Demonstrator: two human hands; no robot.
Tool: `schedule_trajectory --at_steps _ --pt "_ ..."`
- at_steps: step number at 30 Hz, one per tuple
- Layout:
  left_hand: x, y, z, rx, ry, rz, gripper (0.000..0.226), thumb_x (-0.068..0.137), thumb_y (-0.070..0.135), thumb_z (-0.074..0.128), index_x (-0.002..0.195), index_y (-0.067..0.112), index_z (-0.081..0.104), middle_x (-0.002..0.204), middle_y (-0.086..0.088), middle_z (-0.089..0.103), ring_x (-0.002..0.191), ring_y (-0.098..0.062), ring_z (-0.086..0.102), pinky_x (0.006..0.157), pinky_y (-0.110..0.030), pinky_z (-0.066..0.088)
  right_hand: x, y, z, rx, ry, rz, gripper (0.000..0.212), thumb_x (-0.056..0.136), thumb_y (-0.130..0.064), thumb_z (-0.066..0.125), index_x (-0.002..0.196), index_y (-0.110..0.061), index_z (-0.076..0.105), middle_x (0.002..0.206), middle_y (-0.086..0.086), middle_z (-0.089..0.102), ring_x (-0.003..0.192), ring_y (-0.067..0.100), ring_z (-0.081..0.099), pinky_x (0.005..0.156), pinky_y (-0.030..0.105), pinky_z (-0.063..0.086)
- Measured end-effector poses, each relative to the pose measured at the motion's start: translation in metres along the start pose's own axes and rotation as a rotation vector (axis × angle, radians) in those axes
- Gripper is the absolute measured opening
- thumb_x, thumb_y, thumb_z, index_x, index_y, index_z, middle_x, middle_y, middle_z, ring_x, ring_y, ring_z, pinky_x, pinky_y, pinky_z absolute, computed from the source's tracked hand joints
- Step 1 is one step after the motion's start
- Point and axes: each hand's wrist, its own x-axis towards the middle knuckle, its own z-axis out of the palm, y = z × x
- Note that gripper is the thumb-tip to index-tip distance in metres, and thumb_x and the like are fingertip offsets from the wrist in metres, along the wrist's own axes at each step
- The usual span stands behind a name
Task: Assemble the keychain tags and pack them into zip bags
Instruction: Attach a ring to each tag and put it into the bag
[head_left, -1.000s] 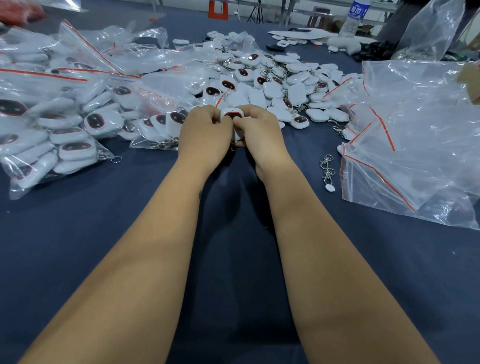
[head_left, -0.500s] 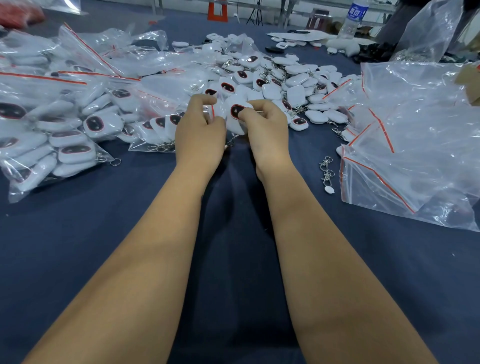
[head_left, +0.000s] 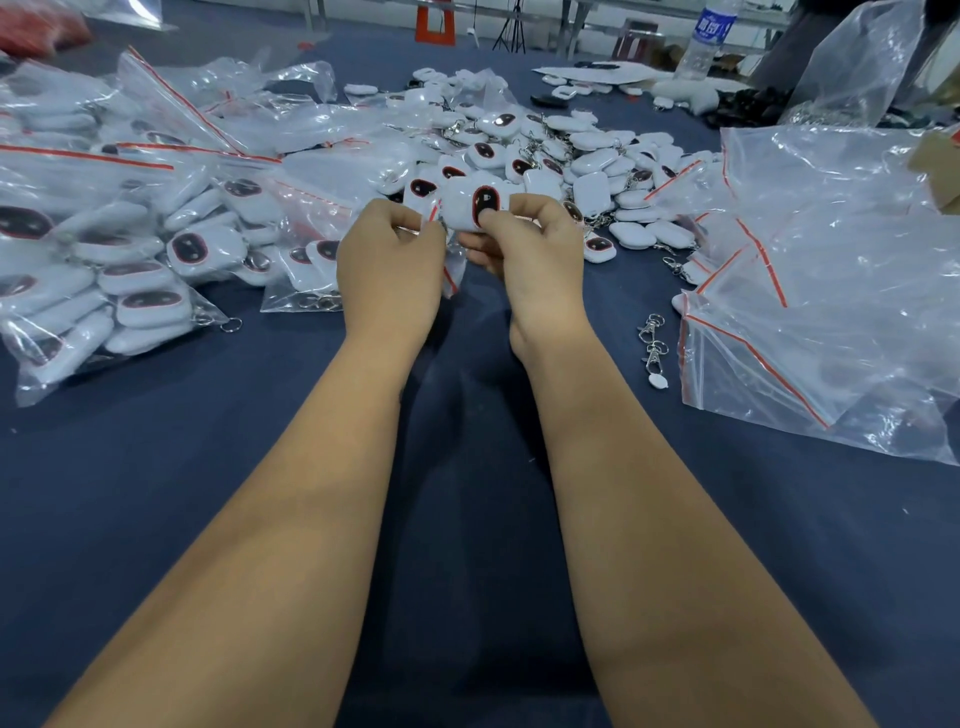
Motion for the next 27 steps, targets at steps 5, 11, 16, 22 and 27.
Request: schedule_trajectory --at_steps 5,11,16,22,27 --pt "-0.003 0.005 -0.002 -0.069 0.022 0.083 0.009 0.085 0.017 0.057 0.082 0.025 0.057 0.07 0.007 0.061 0.059 -0.006 0.057 0.063 -0.027 0.049 -0.002 0.005 0.001 -0.1 -0.006 0.005 0.017 0.089 0.001 0.062 0.099 -0.008 0.052 0.084 0.013 0.066 0.068 0.018 0.07 0.071 0.031 0.06" --pt "-0.009 0.008 0.0 -0.038 -0.013 0.212 0.005 0.084 0.019 0.058 0.088 0.021 0.061 0.08 0.002 0.063 0.07 -0.018 0.062 0.07 -0.035 0.054 -0.007 0.007 0.001 -0.305 -0.138 -0.038 0.003 0.092 -0.01 0.065 0.092 -0.008 0.065 0.076 0.011 0.071 0.066 0.013 0.062 0.067 0.03 0.053" --pt "-0.007 0.006 0.002 0.048 -0.011 0.239 0.009 0.084 0.018 0.058 0.091 0.022 0.062 0.086 0.003 0.063 0.077 -0.011 0.056 0.076 -0.028 0.049 -0.005 0.012 0.001 -0.663 -0.278 -0.14 0.025 0.095 -0.009 0.053 0.082 0.006 0.069 0.075 0.016 0.065 0.071 0.015 0.05 0.065 0.032 0.043" --pt "-0.008 0.005 0.004 0.031 -0.067 0.212 0.008 0.088 0.016 0.057 0.09 0.023 0.055 0.082 0.005 0.059 0.075 -0.008 0.054 0.072 -0.023 0.044 -0.008 0.011 0.001 -0.484 -0.333 -0.094 0.03 0.093 0.008 0.045 0.106 -0.001 0.071 0.099 0.008 0.075 0.094 0.015 0.07 0.086 0.03 0.056" --pt "-0.008 0.003 0.005 0.02 -0.115 0.136 0.022 0.085 0.013 0.056 0.077 0.031 0.047 0.069 0.01 0.054 0.064 -0.014 0.056 0.063 -0.032 0.048 -0.007 0.005 -0.002 -0.441 -0.066 -0.154 0.038 0.077 0.016 0.04 0.085 -0.013 0.064 0.08 0.001 0.068 0.072 0.012 0.063 0.068 0.029 0.053"
